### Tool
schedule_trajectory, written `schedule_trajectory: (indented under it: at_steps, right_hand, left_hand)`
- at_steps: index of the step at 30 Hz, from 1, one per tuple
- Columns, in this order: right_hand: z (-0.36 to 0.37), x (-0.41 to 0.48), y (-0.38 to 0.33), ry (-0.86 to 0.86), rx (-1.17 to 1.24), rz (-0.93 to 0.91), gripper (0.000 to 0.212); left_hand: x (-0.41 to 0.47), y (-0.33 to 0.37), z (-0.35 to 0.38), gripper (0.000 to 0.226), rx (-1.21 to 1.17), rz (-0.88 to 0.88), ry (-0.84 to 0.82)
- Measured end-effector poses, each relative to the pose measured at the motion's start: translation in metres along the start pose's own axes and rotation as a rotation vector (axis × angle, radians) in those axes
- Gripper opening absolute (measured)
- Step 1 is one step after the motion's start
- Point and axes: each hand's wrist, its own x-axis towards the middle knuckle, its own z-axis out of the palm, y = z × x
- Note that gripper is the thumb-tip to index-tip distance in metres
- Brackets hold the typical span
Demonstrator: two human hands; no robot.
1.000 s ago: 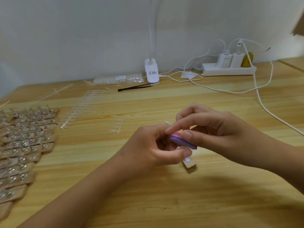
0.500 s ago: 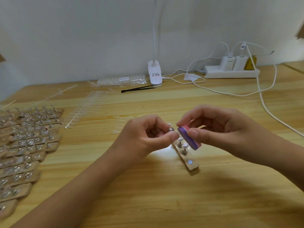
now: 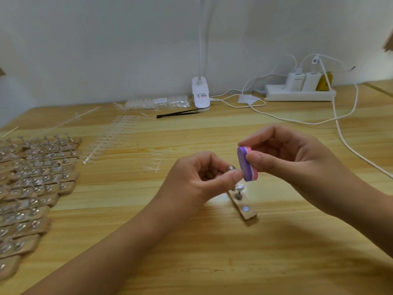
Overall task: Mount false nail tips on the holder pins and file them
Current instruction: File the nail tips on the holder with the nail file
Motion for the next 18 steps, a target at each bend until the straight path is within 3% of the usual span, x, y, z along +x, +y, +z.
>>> schedule_trajectory:
  at_steps: [7,11,15,18]
  right_hand:
    - [-0.001,0.001,-0.002,0.042,0.008,-0.013,0.022]
    - [0.001,-0.001,-0.004,-0.045,-0.025,-0.003,0.021]
    - [0.001,0.0,-0.004,0.064,0.019,-0.034,0.023]
    - [-0.001,0.001,-0.005,0.037,0.043,-0.026,0.018]
  left_hand:
    - [-0.004,0.002,0.003,0.018,-0.012,-0.004,0.011]
    - [0.0,0.004,0.0,0.023,-0.046,-0.031,0.106]
    - [-0.003,0.003,0.007,0.021,-0.064,-0.051,0.042]
    - [-0.003,0.001,0.011,0.018,-0.131,-0.101,0.046]
